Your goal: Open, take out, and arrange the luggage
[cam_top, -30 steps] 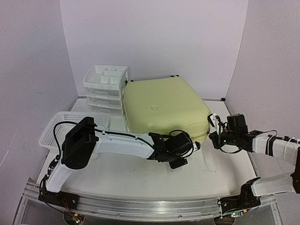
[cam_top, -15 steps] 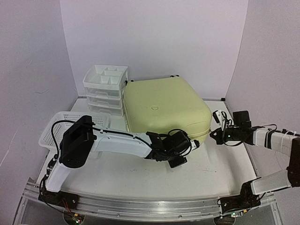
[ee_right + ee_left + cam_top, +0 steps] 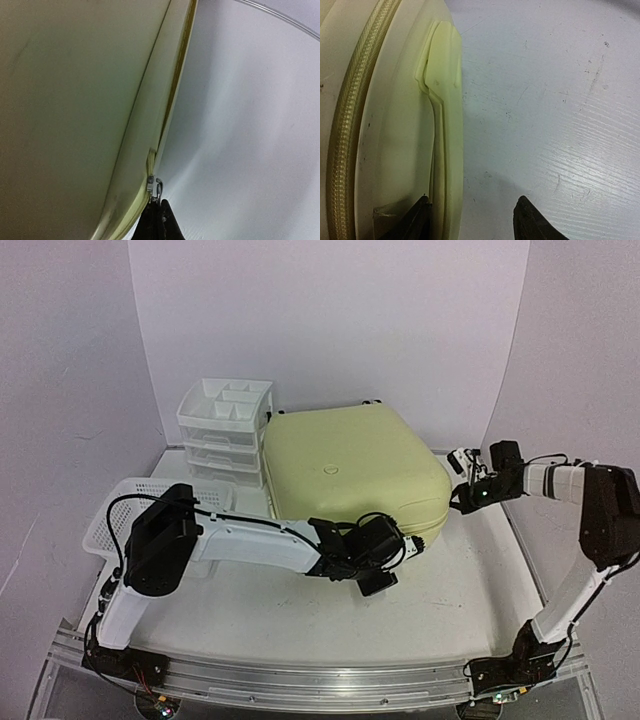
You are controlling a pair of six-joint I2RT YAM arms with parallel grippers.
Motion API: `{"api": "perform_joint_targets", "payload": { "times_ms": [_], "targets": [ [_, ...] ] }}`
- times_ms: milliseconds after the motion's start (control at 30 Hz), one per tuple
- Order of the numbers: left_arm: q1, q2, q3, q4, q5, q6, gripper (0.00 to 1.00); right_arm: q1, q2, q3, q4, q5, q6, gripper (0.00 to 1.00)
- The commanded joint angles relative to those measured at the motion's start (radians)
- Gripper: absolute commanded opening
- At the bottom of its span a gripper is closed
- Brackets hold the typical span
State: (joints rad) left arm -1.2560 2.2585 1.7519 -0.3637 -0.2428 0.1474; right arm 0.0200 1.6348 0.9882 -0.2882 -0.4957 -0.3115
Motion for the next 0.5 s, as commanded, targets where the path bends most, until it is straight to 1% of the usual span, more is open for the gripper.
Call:
{"api": "perform_joint_targets", "payload": {
  "times_ms": [0,133,200,233,267,333,367,400,467],
  "targets": [
    [0.026,-0.023,-0.040,-0.155,0.017,-0.052,0.54,-0.063,0.122,0.168,0.082,0.001,-0.093,0.00],
    [0.021,-0.022,-0.029,-0.156,0.024,-0.047,0.54,-0.063,0.245,0.291,0.087,-0.077,-0.117,0.02],
    [0.016,-0.032,-0.020,-0.161,0.036,-0.041,0.54,-0.063,0.269,0.334,0.081,-0.081,-0.069,0.04],
    [0.013,-0.041,-0.015,-0.164,0.049,-0.038,0.54,-0.063,0.255,0.332,0.075,-0.068,-0.037,0.07],
    [0.012,-0.056,-0.008,-0.168,0.075,-0.039,0.56,-0.063,0.230,0.313,0.075,-0.044,0.000,0.13],
    [0.009,-0.098,0.007,-0.178,0.132,-0.047,0.59,-0.063,0.158,0.254,0.066,0.016,0.085,0.29],
    [0.009,-0.125,0.016,-0.182,0.165,-0.052,0.61,-0.063,0.119,0.221,0.046,0.048,0.127,0.39],
    [0.009,-0.155,0.024,-0.183,0.203,-0.058,0.63,-0.063,0.076,0.193,0.021,0.093,0.183,0.52],
    [0.010,-0.217,0.040,-0.184,0.292,-0.064,0.67,-0.063,-0.002,0.150,-0.066,0.175,0.251,0.70]
  ]
}}
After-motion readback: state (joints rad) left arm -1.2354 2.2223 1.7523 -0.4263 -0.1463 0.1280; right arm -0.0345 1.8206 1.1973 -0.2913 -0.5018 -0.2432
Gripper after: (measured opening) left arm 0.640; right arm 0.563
